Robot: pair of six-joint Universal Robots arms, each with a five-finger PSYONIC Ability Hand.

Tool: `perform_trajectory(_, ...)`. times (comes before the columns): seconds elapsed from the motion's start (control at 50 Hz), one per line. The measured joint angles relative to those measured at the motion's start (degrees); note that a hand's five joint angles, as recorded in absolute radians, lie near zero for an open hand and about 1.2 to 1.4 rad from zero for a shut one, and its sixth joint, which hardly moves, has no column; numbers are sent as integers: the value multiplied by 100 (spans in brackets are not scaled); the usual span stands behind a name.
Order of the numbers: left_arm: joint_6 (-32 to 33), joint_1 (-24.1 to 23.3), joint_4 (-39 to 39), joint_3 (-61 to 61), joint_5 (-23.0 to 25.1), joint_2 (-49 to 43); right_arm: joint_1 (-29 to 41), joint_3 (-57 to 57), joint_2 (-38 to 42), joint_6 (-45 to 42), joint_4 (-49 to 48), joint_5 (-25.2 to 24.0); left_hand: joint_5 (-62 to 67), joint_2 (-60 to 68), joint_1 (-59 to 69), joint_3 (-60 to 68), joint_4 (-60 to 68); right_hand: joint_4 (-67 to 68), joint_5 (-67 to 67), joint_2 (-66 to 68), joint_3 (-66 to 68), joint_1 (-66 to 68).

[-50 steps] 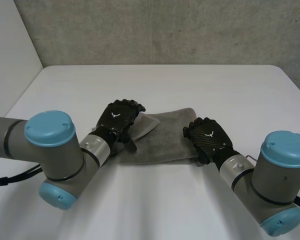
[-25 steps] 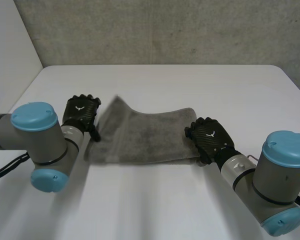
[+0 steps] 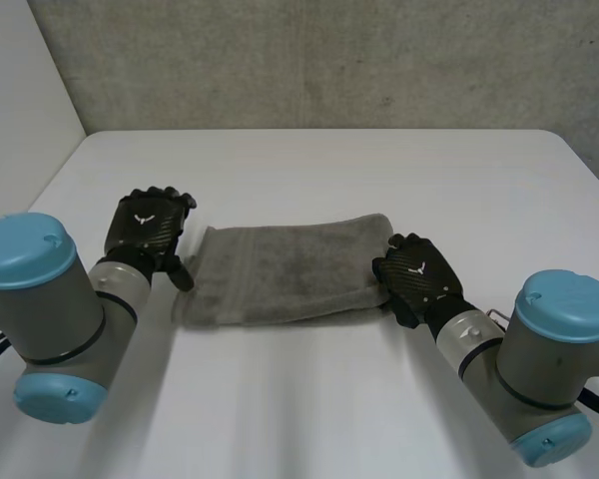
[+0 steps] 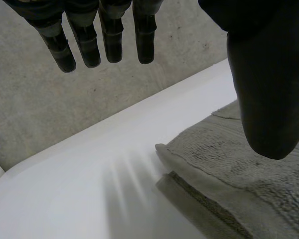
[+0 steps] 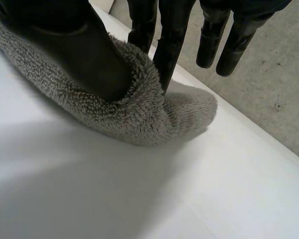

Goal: Fold the towel.

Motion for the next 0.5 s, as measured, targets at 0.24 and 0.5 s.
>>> perform_trajectory(0.24,-16,52,7,9,5,-16,-359,222,-440,-24,496,-270,0,0,0,0,0,0,0,5,0,1)
perform_trajectory(0.5,-22,40,10,12,3,32,-1897,311,-1709,-291,2559,-1869,0,0,0,0,0,0,20,12,0,27)
